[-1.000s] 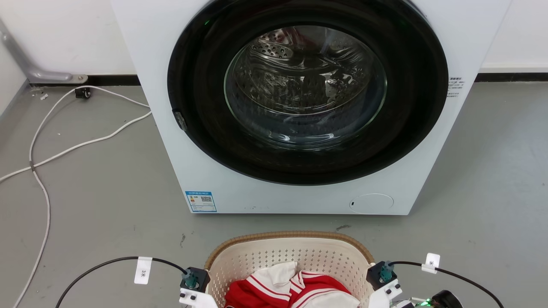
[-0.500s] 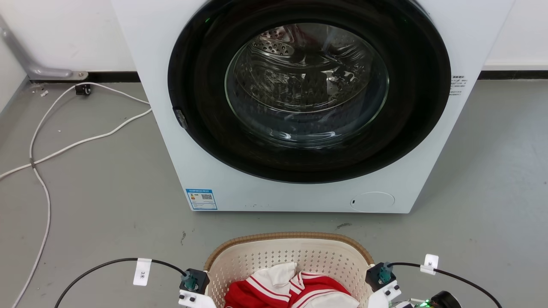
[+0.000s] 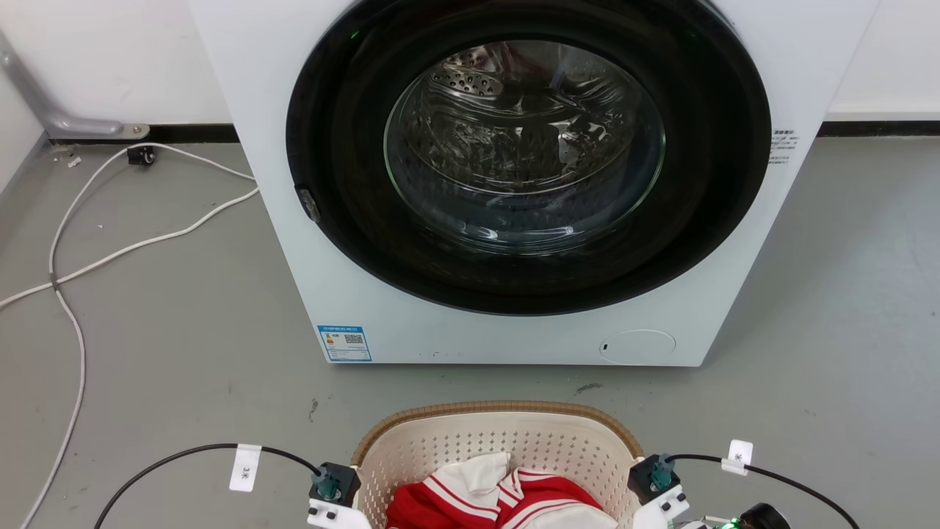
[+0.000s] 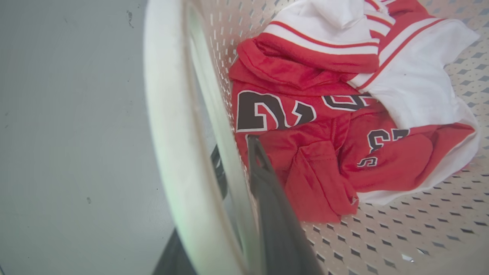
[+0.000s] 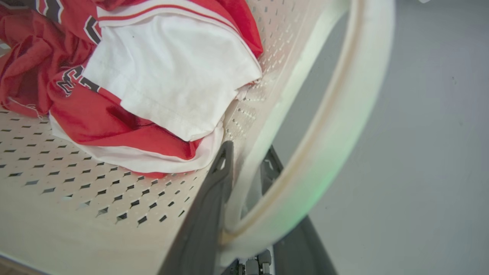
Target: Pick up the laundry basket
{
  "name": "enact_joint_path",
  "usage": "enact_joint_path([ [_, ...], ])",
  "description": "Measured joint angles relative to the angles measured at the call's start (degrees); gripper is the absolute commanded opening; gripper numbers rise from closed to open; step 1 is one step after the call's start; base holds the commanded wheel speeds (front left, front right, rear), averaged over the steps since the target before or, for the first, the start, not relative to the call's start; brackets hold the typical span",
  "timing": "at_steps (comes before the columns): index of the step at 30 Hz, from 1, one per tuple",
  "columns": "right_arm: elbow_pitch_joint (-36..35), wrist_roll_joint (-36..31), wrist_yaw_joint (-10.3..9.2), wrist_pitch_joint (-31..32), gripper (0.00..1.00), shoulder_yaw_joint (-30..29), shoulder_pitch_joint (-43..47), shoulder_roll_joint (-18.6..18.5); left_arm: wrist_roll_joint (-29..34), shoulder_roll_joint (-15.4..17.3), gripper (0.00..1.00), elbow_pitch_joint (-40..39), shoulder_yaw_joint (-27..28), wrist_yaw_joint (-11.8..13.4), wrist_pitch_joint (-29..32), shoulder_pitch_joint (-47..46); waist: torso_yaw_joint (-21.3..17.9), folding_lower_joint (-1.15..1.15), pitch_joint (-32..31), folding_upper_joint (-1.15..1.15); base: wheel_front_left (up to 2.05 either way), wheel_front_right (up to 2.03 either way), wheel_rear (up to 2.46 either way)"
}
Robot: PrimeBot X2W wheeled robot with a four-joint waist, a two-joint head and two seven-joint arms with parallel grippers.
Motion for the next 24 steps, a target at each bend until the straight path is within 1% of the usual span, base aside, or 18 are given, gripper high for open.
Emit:
enact_joint_path([
  [24, 0.67, 1.99, 0.0, -0.59, 0.0, 2.14, -0.7, 0.2, -3.5, 0.03, 0.0, 0.7, -3.68, 0.0, -1.09, -0.82, 0.07, 0.0, 0.19, 0.0, 0.0, 0.0, 0.0],
])
